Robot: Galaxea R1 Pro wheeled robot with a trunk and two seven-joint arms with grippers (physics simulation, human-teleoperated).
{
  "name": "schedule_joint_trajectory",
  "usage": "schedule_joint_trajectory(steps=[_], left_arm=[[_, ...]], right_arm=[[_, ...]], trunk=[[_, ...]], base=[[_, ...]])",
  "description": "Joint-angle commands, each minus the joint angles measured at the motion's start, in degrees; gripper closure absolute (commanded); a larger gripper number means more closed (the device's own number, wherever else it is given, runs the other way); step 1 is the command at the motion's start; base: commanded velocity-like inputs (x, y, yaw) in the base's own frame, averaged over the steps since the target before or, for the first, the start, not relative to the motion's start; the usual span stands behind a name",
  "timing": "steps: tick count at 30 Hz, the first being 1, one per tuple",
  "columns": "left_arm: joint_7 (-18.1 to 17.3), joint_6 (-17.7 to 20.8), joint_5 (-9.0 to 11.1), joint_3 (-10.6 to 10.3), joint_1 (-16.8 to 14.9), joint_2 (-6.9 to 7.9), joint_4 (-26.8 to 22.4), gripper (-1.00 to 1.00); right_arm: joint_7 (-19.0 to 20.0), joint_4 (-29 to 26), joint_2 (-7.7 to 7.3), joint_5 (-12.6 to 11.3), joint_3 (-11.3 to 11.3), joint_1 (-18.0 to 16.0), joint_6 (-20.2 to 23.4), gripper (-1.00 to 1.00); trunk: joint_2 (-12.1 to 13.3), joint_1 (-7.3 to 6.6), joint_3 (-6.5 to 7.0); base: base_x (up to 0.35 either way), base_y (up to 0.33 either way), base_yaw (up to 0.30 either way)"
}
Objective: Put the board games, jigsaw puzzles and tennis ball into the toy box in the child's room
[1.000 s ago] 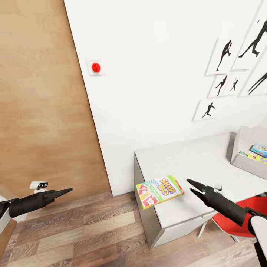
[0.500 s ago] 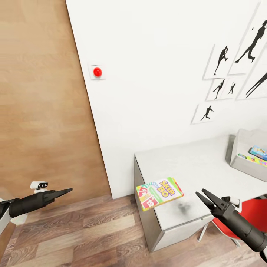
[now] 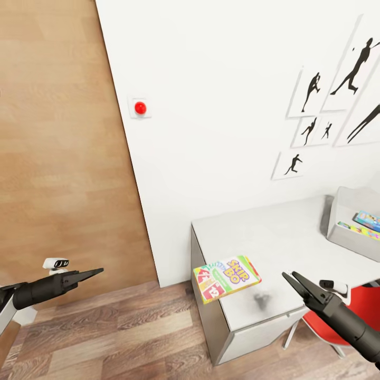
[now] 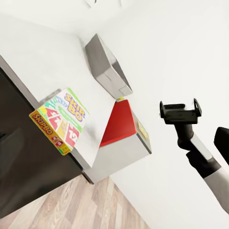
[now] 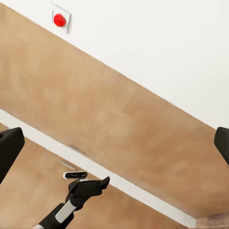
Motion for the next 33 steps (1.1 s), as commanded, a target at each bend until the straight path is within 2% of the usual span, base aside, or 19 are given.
schedule_joint_trajectory(steps=[1, 8, 20, 33], left_arm=[[-0.2, 0.6, 0.0, 0.0, 0.0, 0.02, 0.0, -1.00], [-0.2, 0.6, 0.1, 0.0, 0.0, 0.03, 0.0, -1.00], [-0.2, 0.6, 0.2, 0.1, -0.1, 0.03, 0.0, -1.00], [-0.2, 0.7, 0.1, 0.0, -0.1, 0.03, 0.0, -1.00]], right_arm=[[0.9, -0.1, 0.00, 0.0, -0.4, 0.0, 0.3, -1.00], [4.5, -0.3, -0.04, 0.4, -2.0, 0.0, 0.1, -1.00], [5.3, -0.3, -0.07, 0.5, -3.1, 0.0, 0.2, -1.00], [5.4, -0.3, -0.07, 0.5, -3.2, 0.0, 0.2, -1.00]], trunk=[[-0.5, 0.26, -0.19], [-3.3, 1.79, -0.78], [-3.3, 1.79, 0.36], [-8.5, 4.65, -0.73]], base=[[0.000, 0.000, 0.000], [0.000, 0.000, 0.000], [0.000, 0.000, 0.000], [0.000, 0.000, 0.000]])
